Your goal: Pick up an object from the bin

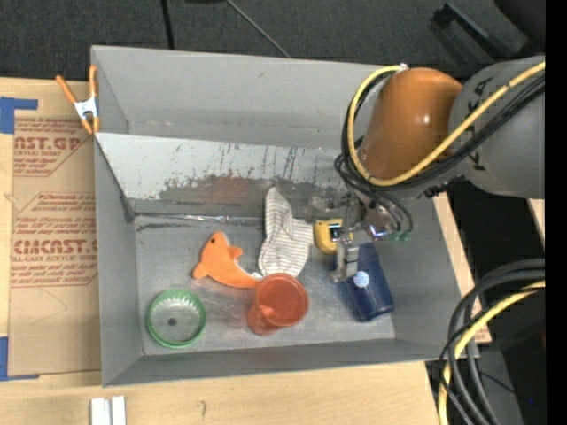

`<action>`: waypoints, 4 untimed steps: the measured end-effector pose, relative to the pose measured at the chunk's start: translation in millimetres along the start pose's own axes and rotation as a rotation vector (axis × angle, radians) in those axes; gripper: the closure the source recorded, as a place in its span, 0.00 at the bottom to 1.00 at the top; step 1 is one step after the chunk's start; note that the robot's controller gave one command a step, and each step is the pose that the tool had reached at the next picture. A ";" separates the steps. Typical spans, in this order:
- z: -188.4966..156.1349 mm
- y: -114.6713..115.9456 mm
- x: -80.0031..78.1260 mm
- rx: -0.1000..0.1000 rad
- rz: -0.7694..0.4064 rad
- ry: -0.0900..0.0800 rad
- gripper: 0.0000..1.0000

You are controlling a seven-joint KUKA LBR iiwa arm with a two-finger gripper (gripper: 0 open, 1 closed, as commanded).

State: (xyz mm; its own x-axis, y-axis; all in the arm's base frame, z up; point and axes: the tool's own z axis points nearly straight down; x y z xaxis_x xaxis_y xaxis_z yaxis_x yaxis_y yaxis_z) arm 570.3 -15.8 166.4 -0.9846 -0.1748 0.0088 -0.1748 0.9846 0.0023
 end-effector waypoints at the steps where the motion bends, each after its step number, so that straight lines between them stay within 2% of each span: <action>1: 6.1 34.6 11.9 0.006 -0.045 -0.018 0.00; 2: 52.1 64.3 14.5 -0.002 -0.005 -0.014 0.00; 3: 91.2 72.4 5.5 0.002 -0.098 -0.009 1.00; 4: 91.2 72.4 5.5 0.002 -0.098 -0.009 1.00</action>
Offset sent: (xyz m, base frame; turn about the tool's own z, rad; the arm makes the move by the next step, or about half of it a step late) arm -0.0282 0.0554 -0.0622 0.0120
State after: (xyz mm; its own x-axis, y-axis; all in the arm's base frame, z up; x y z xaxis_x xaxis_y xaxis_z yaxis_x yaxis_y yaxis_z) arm 551.4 54.6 75.5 -0.9627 -0.2706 -0.0008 -0.2706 0.9627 0.0008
